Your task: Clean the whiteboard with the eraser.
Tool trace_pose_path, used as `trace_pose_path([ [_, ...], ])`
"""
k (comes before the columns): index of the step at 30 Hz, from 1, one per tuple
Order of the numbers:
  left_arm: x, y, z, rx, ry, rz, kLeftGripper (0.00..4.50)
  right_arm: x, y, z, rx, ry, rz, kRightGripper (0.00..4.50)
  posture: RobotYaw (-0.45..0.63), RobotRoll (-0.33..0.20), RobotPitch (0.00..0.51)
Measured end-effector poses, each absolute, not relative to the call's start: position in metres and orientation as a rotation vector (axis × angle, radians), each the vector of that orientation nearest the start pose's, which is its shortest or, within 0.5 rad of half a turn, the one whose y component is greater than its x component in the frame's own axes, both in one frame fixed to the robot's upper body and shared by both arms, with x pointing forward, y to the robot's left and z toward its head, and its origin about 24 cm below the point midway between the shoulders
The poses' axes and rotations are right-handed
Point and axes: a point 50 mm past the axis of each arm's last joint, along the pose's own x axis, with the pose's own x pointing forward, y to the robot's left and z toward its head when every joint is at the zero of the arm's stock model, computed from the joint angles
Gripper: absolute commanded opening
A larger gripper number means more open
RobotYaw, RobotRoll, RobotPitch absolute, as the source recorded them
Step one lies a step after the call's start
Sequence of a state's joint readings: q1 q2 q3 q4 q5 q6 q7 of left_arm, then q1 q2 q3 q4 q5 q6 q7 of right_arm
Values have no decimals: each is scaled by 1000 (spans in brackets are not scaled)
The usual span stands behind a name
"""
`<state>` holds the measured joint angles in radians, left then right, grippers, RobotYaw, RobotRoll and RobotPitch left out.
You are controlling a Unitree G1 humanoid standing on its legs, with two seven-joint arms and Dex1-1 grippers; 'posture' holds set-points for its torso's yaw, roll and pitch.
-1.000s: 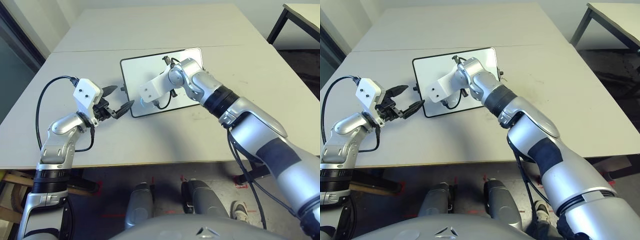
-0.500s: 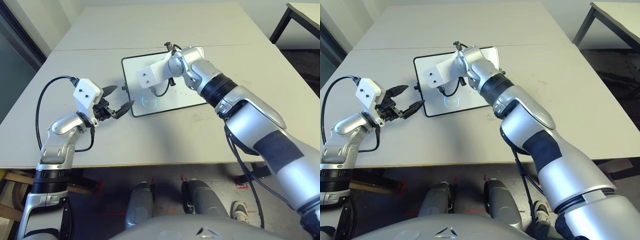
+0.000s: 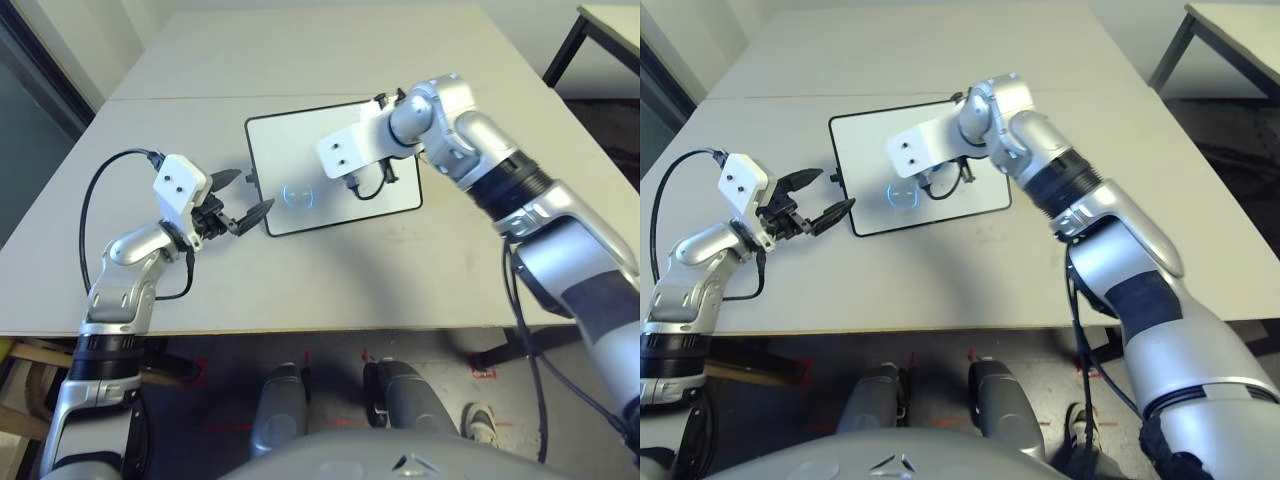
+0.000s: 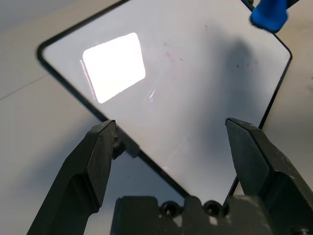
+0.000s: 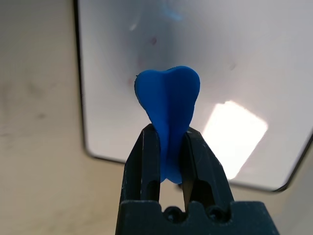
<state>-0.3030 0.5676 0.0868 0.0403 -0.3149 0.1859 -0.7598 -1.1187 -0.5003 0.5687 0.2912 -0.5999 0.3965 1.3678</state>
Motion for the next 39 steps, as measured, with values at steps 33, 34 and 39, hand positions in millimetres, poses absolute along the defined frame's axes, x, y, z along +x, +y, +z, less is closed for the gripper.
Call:
trace_pose_path([
  [33, 300, 224, 129, 286, -7, -702, 4500, 380, -241, 151, -122, 998, 145, 394, -53, 0, 83],
  [34, 299, 225, 130, 288, -6, -701, 4500, 380, -240, 150, -114, 995, 141, 394, -52, 0, 84],
  [39, 298, 227, 137, 309, -15, -698, 4500, 380, -237, 144, -54, 975, 121, 2480, -60, 0, 82],
])
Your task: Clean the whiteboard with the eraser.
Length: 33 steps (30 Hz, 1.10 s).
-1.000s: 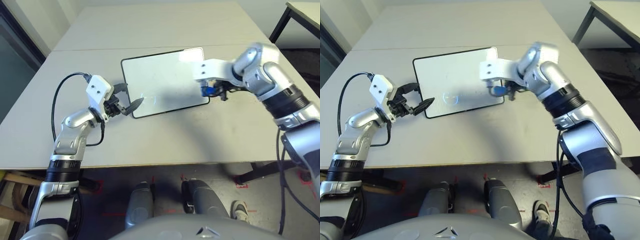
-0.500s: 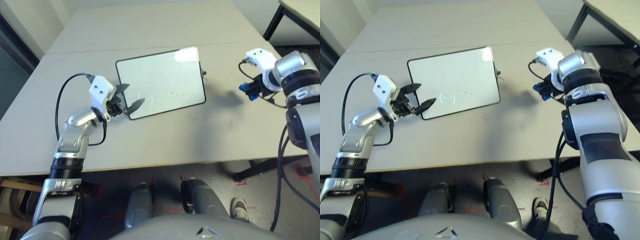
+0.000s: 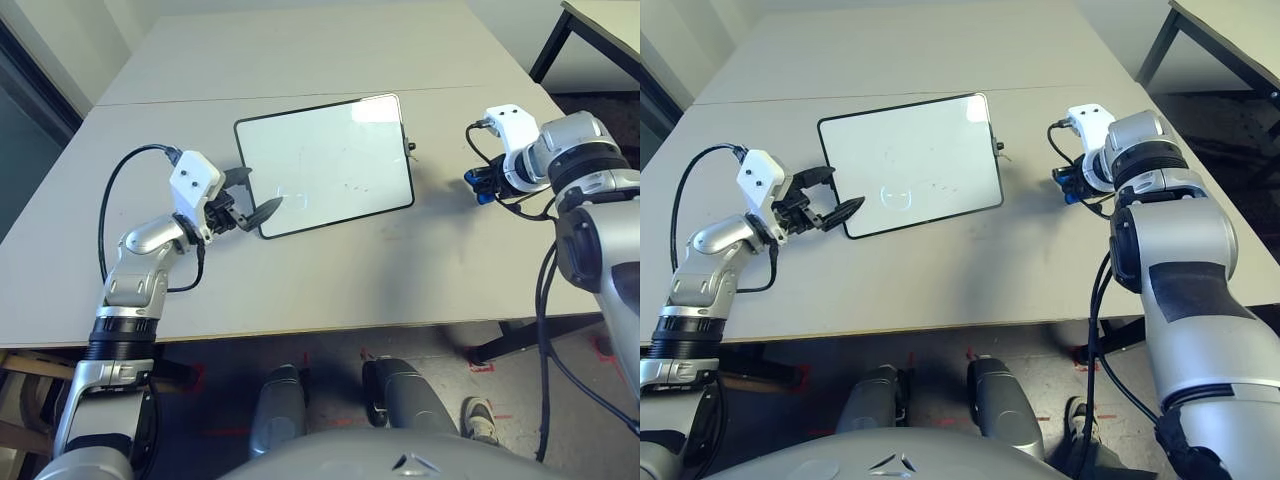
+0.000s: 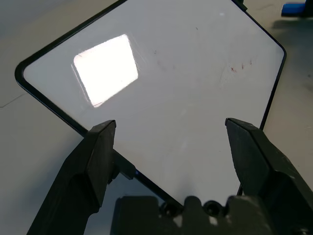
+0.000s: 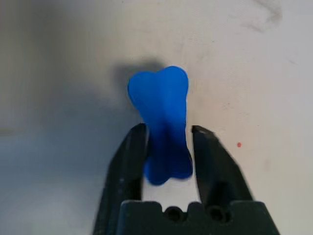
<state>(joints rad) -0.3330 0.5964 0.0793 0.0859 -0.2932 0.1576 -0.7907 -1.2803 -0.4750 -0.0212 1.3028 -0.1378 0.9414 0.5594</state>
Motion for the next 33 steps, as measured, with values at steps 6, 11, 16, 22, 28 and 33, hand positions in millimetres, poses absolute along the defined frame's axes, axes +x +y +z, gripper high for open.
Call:
trace_pose_path([
  [6, 297, 229, 137, 315, 2, -709, 4500, 382, -236, 144, -33, 953, 126, 4457, -70, 0, 80],
  [11, 297, 234, 141, 299, -3, -700, 4500, 389, -243, 156, -145, 843, 168, 4457, -63, 0, 78],
  [16, 291, 249, 167, 246, -85, -645, 4500, 399, -241, 172, -248, 611, 295, 4457, -43, 0, 84],
  [22, 280, 287, 195, 147, -190, -407, 4500, 396, -247, 176, -241, 272, 359, 4457, -27, 0, 91],
  [28, 276, 325, 191, 53, -173, -164, 4500, 379, -269, 160, -87, 96, 287, 4457, -28, 0, 94],
  [33, 282, 343, 187, -24, -159, -54, 4500, 364, -288, 139, 19, 30, 189, 4457, -51, 0, 93],
])
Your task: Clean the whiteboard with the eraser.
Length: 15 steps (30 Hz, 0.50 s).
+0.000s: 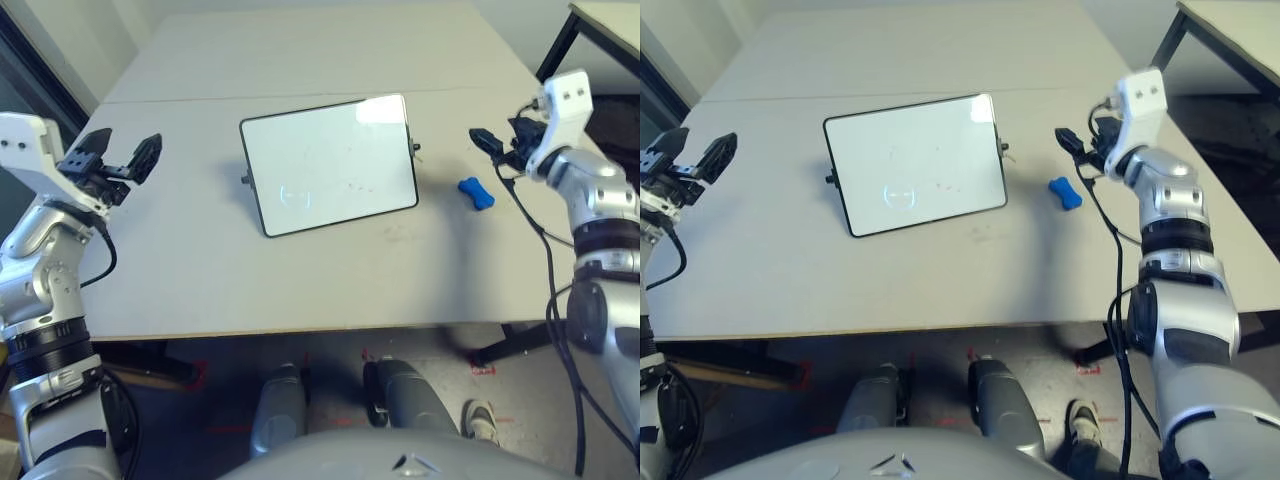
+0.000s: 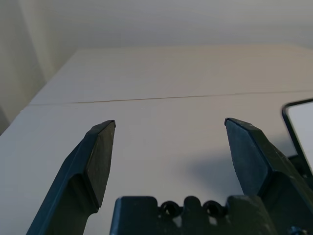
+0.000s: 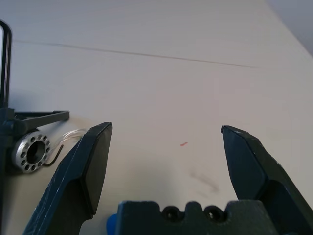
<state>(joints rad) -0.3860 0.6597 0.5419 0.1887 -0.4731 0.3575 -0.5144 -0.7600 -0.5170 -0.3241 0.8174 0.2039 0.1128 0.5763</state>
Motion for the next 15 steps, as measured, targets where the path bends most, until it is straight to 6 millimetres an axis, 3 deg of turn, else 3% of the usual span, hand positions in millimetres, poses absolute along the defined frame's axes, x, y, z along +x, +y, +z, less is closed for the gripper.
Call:
trace_pose_path([
  [5, 287, 356, 173, -82, -123, 18, 4500, 350, -299, 123, 52, -12, 117, 4457, -66, 0, 93],
  [15, 298, 364, 163, -112, -103, 73, 4500, 345, -301, 126, 13, -92, 59, 4457, -83, 0, 80],
])
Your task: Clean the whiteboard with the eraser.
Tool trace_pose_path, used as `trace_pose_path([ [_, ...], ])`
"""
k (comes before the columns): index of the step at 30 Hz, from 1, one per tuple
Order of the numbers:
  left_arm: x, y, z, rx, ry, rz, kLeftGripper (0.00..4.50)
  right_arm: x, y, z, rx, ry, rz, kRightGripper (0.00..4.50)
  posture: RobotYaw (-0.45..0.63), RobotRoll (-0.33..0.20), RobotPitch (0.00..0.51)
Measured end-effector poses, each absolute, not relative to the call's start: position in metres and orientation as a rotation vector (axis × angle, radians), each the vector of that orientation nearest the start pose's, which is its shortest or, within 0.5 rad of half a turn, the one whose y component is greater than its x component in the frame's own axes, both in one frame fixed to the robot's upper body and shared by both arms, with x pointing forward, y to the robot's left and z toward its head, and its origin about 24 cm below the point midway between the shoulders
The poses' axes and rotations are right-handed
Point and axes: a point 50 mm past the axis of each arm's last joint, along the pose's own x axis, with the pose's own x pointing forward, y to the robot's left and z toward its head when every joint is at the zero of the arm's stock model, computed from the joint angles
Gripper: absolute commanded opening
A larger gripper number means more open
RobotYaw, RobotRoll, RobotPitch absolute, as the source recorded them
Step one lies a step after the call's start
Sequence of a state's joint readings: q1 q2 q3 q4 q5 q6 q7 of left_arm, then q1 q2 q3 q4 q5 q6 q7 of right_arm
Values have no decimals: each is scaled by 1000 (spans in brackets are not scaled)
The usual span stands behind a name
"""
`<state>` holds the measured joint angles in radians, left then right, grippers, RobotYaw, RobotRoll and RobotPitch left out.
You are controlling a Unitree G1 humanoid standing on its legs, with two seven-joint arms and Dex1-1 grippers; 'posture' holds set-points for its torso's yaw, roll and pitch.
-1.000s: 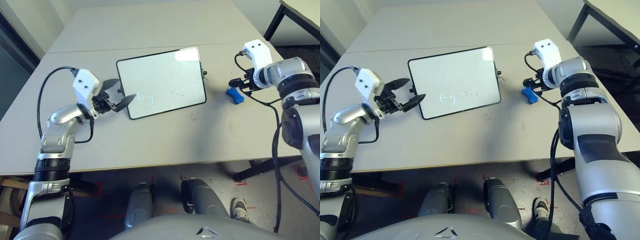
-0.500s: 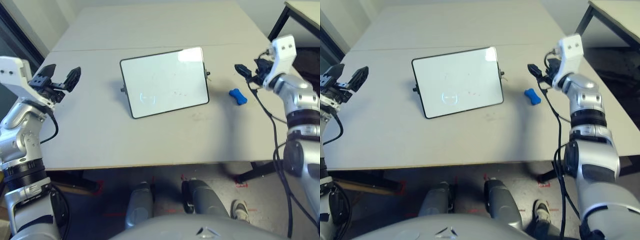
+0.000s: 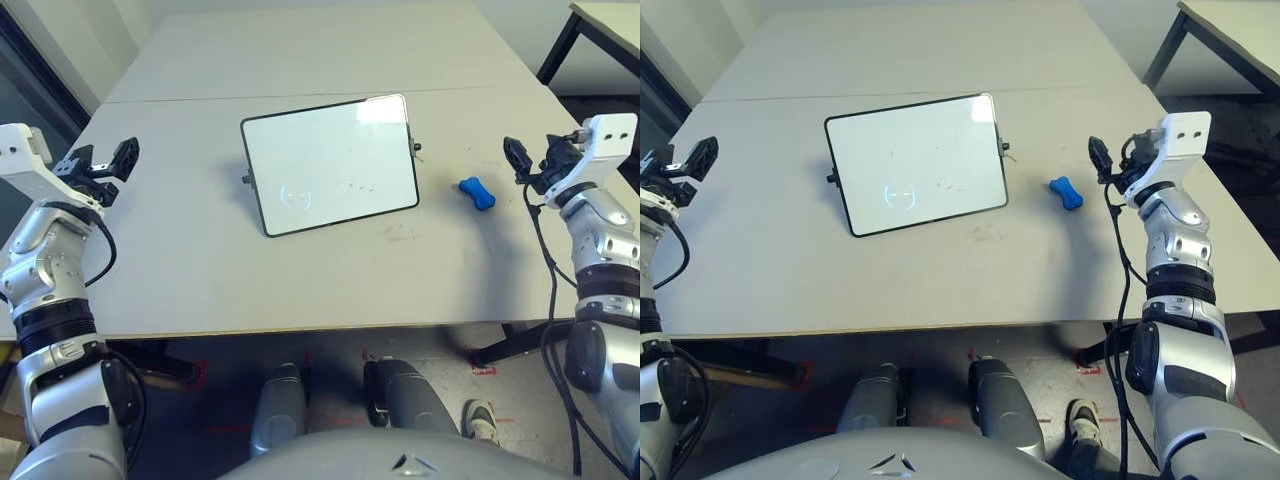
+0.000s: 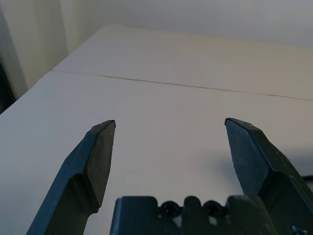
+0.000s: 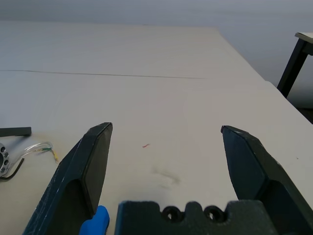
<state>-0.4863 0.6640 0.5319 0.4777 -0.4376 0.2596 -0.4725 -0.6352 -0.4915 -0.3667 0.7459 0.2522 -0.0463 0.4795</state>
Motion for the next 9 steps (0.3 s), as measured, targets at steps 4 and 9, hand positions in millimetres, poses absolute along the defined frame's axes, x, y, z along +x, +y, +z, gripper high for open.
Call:
trace_pose_path([
  [4, 300, 366, 162, -110, -107, 92, 4500, 345, -300, 123, 17, -85, 55, 4457, -81, 0, 77],
  [9, 300, 367, 160, -109, -104, 99, 4500, 345, -299, 122, 19, -84, 49, 4457, -73, 0, 69],
])
